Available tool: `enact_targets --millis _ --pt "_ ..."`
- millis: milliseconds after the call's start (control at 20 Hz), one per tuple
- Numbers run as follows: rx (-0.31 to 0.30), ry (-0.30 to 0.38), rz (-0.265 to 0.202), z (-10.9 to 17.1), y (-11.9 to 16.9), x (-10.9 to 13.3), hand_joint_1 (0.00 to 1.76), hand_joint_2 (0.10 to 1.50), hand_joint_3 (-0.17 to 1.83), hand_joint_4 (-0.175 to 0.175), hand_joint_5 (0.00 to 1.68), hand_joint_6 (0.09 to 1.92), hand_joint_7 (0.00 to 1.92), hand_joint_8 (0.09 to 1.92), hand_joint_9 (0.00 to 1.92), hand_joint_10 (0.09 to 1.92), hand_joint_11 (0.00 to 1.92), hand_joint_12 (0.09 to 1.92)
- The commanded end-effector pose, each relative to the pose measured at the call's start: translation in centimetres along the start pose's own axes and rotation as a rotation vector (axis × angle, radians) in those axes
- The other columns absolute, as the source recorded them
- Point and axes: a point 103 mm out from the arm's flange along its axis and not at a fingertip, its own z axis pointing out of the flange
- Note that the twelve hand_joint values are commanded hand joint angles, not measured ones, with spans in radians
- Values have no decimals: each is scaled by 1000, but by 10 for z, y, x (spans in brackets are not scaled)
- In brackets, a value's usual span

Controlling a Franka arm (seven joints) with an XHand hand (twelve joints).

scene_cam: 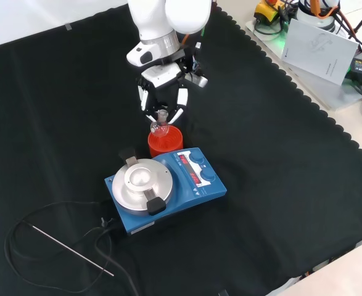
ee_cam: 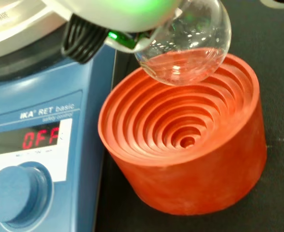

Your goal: Pick up the round-bottom flask.

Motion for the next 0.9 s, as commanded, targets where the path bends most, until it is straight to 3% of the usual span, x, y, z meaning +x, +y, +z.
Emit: enact_targets --millis 50,500,550,600,900 --pt "11 -10 -6 -7 -1 16 1180 708 661 -175 1143 874 1464 826 1601 834 1348 1192" --pt "-9 -11 -29 -43 -20 40 1182 692 681 -175 1156 862 1474 820 1613 821 1354 1193" --pt "-19 -78 -69 -43 -23 47 1182 691 683 -175 1157 861 1475 819 1614 820 1354 1193" --pt "-23 -81 -67 -45 -25 50 1182 690 684 -175 1157 861 1475 819 1614 820 1354 1193" --pt "-10 -26 -52 -55 -29 58 1182 687 689 -175 1160 859 1477 818 1617 818 1354 1194"
